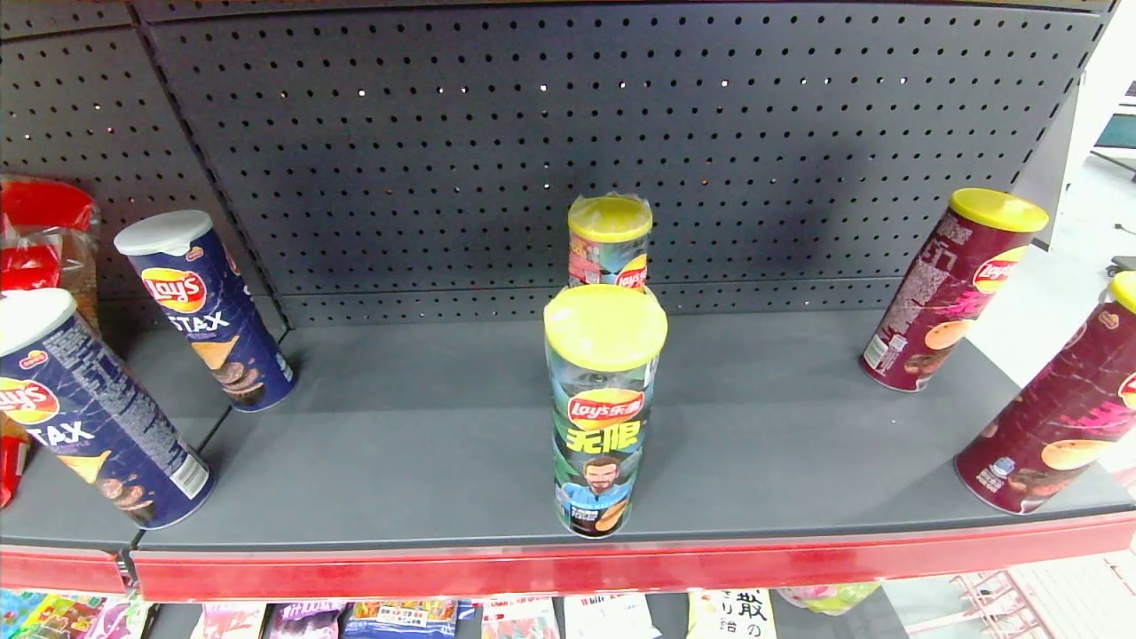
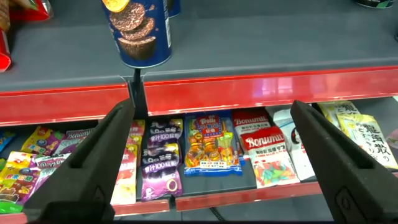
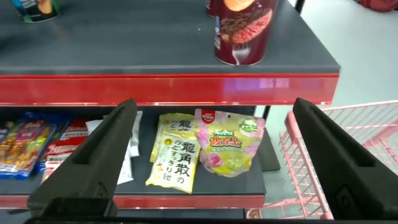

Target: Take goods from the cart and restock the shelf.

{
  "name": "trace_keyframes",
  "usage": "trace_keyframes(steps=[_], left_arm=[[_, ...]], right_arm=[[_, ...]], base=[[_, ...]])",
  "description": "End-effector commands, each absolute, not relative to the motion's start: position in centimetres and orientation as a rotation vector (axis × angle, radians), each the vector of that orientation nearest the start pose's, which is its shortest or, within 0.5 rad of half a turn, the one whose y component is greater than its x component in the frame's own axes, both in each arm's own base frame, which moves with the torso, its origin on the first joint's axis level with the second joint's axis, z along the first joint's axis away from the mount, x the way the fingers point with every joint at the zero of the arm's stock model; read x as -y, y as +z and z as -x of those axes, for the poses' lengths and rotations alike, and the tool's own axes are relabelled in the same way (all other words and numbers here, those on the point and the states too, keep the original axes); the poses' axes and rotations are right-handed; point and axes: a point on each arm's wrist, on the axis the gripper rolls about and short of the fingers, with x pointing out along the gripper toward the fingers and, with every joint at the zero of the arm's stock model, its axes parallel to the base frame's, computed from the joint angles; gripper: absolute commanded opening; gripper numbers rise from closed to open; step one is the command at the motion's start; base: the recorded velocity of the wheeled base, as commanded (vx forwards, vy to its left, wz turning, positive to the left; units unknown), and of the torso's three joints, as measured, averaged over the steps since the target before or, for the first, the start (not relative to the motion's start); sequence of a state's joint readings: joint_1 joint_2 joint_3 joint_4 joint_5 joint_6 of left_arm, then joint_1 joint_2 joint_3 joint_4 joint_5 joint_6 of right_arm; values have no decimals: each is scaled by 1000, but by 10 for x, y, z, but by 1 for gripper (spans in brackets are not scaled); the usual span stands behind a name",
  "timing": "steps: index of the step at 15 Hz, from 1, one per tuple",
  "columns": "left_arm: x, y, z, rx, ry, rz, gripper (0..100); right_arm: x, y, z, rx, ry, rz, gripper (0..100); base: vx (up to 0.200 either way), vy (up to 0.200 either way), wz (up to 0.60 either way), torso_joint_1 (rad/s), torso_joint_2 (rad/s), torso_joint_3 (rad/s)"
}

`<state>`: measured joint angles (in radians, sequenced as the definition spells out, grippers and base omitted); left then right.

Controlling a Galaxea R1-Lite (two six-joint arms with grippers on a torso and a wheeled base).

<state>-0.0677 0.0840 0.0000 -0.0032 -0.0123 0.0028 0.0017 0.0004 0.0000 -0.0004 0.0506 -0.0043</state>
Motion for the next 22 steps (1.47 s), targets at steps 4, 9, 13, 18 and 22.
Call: trace_keyframes(steps=[4, 9, 13, 18, 22], left_arm=[[-1, 78, 16, -81, -80, -5, 100], [-1, 77, 16, -83, -80, -5, 100], [-1, 77, 16, -83, -80, -5, 100], [-1, 77, 16, -83, -80, -5, 100], [-1, 77, 16, -83, -80, -5, 100]], right_arm=[[-1, 76, 21, -19, 86, 25, 100], [-6, 146, 31, 103, 396, -21, 100], [-20, 213, -42, -129, 679, -63, 100], [-52, 210, -100, -287, 853, -42, 100], [-70, 204, -140, -393, 948, -47, 100]], base=[[0, 0, 0, 0, 0, 0], [0, 0, 0, 0, 0, 0], [0, 0, 0, 0, 0, 0], [0, 0, 0, 0, 0, 0], [0, 0, 0, 0, 0, 0]])
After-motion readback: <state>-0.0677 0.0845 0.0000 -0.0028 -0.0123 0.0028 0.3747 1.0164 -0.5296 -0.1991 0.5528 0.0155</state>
